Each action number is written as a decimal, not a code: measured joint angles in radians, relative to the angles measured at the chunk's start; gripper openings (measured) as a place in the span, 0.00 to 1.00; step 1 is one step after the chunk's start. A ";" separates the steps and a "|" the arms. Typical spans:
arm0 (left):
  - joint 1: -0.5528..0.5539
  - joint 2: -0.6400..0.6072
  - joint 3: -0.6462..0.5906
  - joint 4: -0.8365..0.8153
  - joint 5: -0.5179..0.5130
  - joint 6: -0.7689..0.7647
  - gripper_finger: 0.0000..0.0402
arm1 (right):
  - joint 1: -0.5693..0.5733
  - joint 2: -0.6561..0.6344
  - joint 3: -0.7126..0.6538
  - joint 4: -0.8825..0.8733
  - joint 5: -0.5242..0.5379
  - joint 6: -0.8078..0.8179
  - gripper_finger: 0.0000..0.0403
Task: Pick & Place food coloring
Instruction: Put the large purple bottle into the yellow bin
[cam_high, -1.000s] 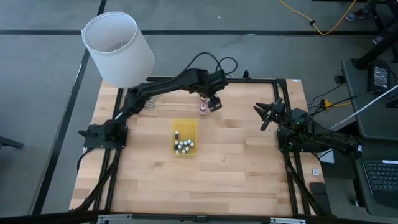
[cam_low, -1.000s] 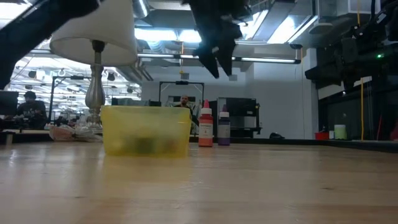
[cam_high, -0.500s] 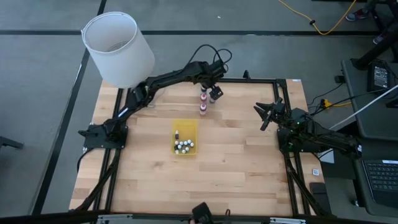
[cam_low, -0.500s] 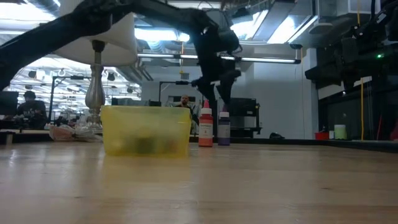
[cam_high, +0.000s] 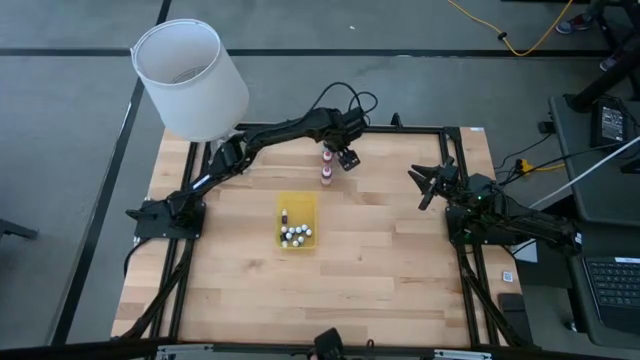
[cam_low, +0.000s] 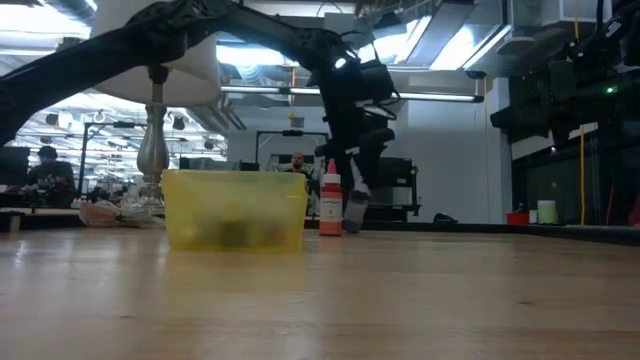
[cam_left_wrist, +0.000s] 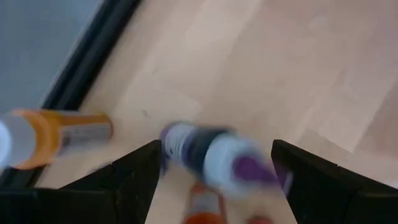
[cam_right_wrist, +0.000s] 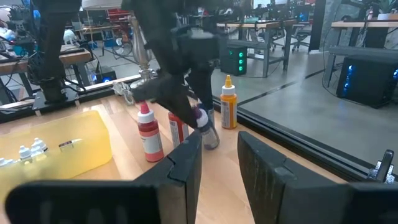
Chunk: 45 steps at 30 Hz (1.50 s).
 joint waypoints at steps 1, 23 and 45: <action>0.002 0.001 0.000 0.007 -0.001 0.000 0.74 | 0.000 0.000 0.000 0.000 0.000 0.000 0.26; 0.006 -0.003 0.002 0.021 -0.028 0.049 0.74 | 0.000 0.000 0.000 0.000 0.000 0.000 0.26; 0.024 -0.004 0.002 -0.017 -0.112 0.155 0.69 | 0.000 0.000 0.000 0.000 0.000 0.000 0.26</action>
